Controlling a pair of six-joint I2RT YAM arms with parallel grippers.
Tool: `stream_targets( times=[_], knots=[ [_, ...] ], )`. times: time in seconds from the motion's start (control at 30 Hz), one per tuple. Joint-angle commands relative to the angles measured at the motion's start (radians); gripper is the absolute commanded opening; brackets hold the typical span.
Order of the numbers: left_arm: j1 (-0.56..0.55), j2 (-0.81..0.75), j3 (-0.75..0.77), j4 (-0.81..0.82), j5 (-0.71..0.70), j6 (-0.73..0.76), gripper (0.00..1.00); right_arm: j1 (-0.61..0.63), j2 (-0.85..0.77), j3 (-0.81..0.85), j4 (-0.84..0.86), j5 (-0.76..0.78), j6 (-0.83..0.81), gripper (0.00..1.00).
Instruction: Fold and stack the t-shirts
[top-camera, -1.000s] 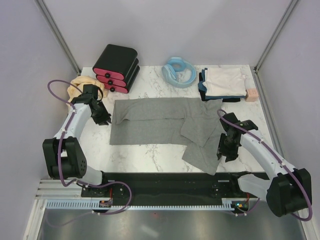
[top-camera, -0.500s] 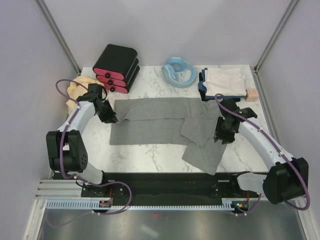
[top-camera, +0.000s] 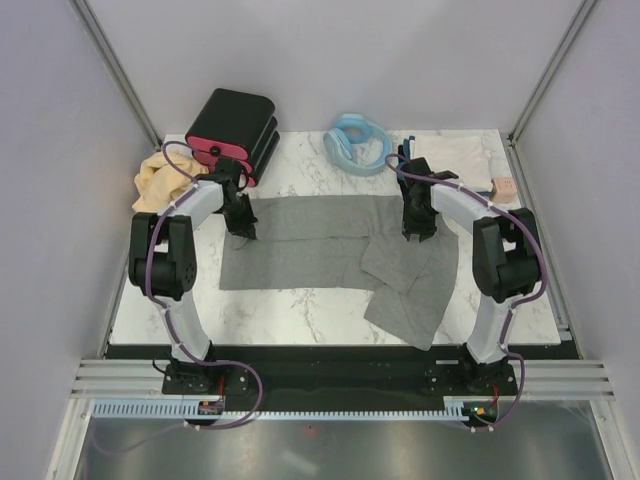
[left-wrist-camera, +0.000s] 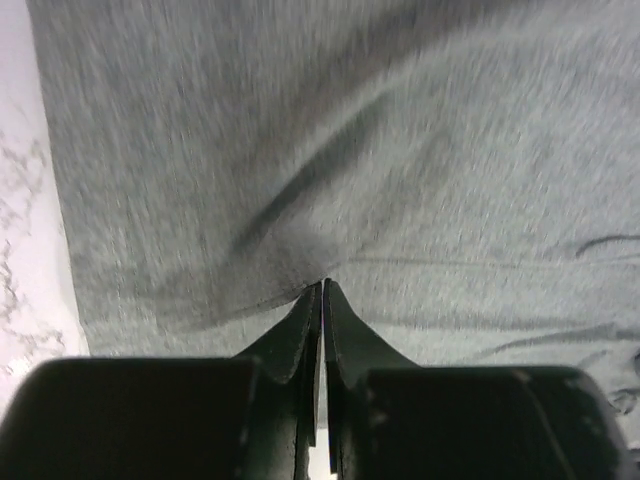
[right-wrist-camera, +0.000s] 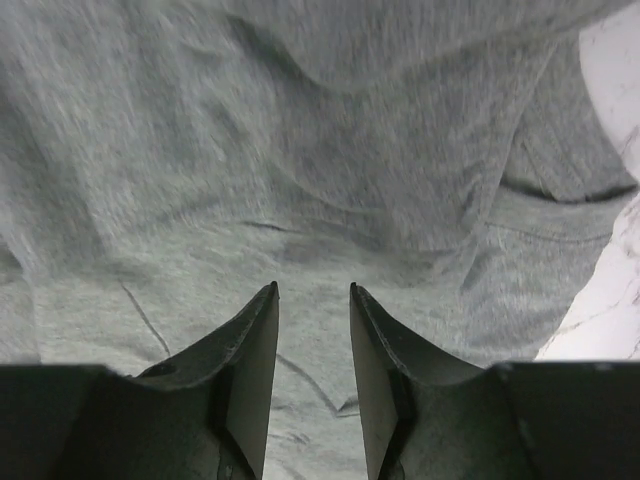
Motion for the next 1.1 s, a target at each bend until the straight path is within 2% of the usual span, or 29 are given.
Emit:
stream_targets(
  times=[0.0, 0.23, 0.3, 0.47, 0.63, 1.07],
  knots=[
    [0.002, 0.032, 0.111, 0.021, -0.036, 0.046, 0.08, 0.001, -0.011, 0.097, 0.044, 0.044, -0.045, 0.42],
    [0.002, 0.071, 0.201, 0.016, -0.027, 0.050, 0.09, -0.019, 0.087, 0.233, 0.016, 0.060, -0.075, 0.42],
    [0.002, 0.140, 0.261, -0.010, -0.036, 0.050, 0.09, -0.022, 0.148, 0.264, 0.004, 0.062, -0.081, 0.41],
    [0.002, 0.296, 0.414, -0.104, -0.121, 0.041, 0.02, -0.026, 0.306, 0.395, -0.090, 0.093, -0.096, 0.38],
    [0.002, 0.382, 0.454, -0.139, -0.196, 0.026, 0.02, -0.026, 0.368, 0.404, -0.098, 0.105, -0.105, 0.35],
    [0.002, 0.437, 0.523, -0.150, -0.305, -0.019, 0.02, -0.026, 0.455, 0.513, -0.090, 0.123, -0.089, 0.27]
  ],
)
